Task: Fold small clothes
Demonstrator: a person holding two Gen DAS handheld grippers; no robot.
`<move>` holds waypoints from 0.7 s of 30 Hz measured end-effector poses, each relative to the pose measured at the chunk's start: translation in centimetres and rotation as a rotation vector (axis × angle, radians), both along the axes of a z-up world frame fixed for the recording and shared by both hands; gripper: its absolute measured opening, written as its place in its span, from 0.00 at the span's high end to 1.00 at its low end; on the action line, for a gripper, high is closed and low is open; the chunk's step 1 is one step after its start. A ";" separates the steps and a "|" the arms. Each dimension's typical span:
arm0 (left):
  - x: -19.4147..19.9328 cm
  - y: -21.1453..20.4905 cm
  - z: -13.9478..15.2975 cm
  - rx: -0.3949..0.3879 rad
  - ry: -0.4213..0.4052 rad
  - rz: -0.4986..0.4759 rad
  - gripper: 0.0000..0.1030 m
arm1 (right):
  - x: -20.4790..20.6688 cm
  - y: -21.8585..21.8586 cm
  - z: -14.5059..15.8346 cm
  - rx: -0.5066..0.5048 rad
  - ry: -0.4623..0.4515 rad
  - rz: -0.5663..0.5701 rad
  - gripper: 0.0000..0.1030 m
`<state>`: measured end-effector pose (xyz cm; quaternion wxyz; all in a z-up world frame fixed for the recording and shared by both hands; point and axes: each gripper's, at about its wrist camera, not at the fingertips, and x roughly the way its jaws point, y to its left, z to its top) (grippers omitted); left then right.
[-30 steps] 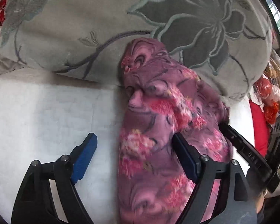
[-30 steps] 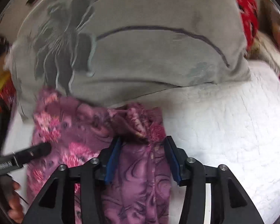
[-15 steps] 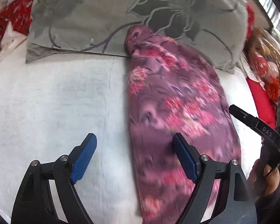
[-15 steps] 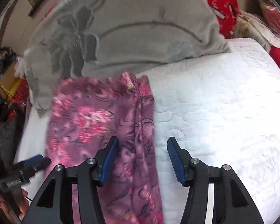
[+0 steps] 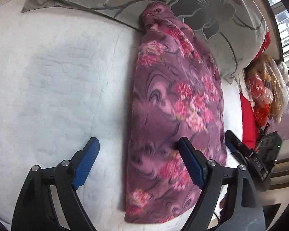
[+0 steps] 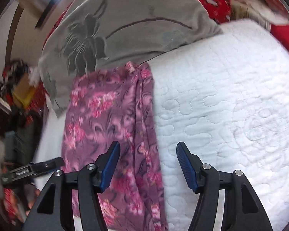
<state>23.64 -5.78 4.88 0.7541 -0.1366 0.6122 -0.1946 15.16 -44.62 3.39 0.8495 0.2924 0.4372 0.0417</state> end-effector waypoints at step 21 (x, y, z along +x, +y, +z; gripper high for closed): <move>-0.2 -4.6 1.8 0.063 -0.212 -0.100 0.77 | 3.7 6.3 1.0 -0.211 -0.089 0.066 0.79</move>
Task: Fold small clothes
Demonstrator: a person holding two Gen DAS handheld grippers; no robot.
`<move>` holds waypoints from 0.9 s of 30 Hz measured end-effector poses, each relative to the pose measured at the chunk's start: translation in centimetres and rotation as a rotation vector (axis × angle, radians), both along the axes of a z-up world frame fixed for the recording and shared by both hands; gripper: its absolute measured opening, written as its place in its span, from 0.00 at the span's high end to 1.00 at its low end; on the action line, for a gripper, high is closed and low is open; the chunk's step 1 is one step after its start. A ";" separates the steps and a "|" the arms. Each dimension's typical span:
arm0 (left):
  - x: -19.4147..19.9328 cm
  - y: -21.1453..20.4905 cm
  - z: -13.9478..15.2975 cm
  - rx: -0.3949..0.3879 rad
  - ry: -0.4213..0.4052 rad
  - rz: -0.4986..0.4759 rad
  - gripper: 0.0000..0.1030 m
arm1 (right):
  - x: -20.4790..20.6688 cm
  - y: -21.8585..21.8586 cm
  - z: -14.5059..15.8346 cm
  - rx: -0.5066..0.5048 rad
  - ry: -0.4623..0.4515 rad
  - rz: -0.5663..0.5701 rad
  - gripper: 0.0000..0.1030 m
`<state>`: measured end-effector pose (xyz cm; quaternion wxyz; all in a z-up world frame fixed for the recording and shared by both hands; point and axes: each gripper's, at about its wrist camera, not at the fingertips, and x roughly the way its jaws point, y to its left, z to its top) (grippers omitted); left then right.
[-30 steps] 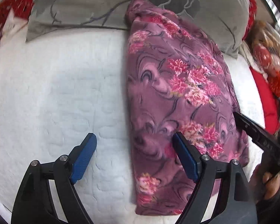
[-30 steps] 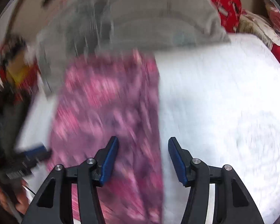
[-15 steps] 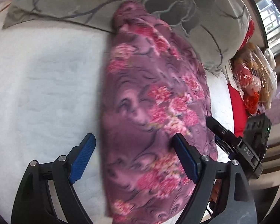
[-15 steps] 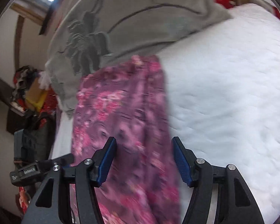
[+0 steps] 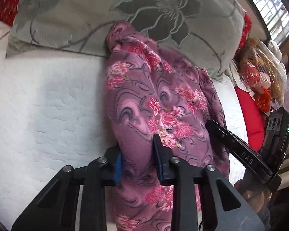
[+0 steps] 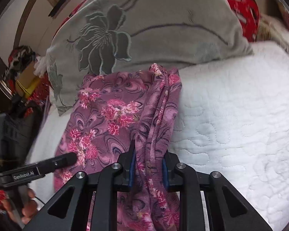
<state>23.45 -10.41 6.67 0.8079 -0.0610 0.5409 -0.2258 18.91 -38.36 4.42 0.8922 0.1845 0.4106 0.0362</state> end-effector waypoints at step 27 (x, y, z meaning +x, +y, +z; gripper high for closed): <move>-7.4 12.5 2.1 0.106 -0.057 0.118 0.77 | -6.8 16.3 3.4 -0.062 -0.033 0.110 0.79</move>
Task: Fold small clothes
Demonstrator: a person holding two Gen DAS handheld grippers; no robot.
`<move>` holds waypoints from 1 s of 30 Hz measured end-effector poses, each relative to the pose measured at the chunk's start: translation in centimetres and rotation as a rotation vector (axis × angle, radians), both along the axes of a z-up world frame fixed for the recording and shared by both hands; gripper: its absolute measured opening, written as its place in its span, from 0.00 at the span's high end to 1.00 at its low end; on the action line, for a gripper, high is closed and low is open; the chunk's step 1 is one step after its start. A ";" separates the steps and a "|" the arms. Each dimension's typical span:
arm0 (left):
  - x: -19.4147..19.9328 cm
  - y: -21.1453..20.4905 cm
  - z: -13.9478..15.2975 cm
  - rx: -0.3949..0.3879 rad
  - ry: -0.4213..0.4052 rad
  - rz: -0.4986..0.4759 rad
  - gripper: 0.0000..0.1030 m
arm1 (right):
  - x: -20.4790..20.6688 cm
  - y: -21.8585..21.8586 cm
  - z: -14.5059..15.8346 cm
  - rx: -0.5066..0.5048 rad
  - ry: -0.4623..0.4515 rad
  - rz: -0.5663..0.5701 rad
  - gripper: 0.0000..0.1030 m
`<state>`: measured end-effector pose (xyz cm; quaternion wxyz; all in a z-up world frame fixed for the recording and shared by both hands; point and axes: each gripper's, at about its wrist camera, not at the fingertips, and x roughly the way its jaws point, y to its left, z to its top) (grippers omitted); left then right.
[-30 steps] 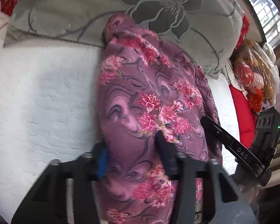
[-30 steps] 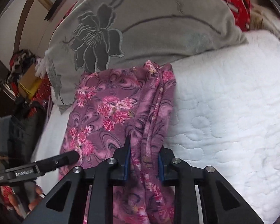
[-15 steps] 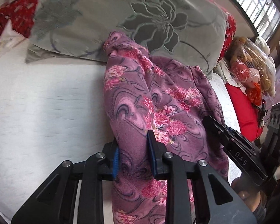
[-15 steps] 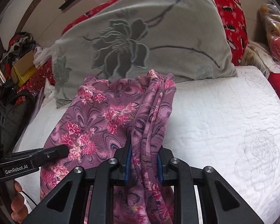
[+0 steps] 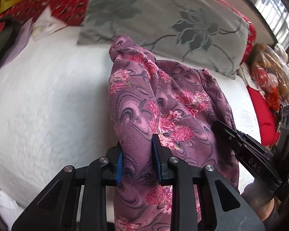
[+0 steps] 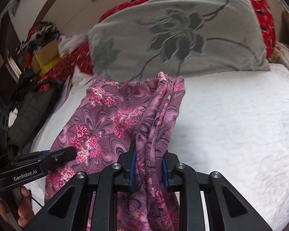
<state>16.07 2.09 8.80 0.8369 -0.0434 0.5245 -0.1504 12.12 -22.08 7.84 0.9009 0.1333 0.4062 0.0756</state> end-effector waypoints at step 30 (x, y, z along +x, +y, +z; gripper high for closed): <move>9.3 -3.5 -5.0 0.097 0.003 -0.003 0.44 | 7.8 -0.5 -5.4 -0.156 0.115 0.075 0.70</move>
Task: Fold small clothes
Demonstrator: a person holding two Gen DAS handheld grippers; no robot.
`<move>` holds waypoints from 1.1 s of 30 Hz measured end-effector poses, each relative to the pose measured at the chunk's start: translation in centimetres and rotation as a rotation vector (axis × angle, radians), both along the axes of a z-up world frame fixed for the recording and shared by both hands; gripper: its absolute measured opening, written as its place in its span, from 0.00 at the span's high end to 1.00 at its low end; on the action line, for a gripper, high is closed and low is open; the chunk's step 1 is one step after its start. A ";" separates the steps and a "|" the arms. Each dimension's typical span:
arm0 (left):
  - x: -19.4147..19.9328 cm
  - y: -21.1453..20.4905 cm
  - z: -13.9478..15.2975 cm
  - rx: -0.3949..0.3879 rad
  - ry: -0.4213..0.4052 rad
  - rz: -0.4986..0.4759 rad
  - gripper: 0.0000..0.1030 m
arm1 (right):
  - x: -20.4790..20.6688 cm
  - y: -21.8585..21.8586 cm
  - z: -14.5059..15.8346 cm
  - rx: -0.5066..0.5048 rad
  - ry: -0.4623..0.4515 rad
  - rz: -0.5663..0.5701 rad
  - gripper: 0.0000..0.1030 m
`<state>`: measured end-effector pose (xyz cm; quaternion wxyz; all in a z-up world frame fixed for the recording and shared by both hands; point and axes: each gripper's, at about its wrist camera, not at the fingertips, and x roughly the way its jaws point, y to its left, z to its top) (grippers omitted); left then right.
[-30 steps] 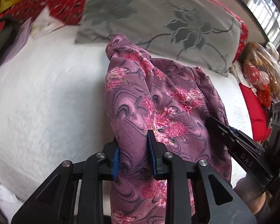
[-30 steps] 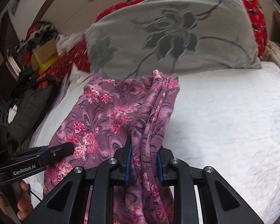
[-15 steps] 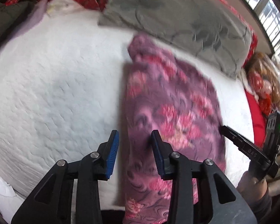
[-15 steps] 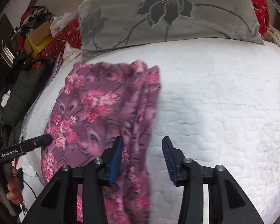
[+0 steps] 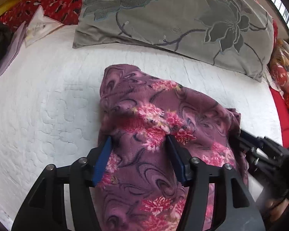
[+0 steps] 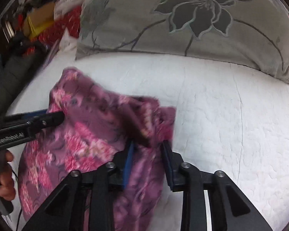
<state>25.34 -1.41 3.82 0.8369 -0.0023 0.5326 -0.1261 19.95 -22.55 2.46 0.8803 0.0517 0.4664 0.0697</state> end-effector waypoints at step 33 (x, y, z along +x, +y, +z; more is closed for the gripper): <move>-22.4 3.7 1.3 0.225 -0.108 -0.038 0.32 | -19.7 3.5 0.4 -0.309 0.089 -0.055 0.11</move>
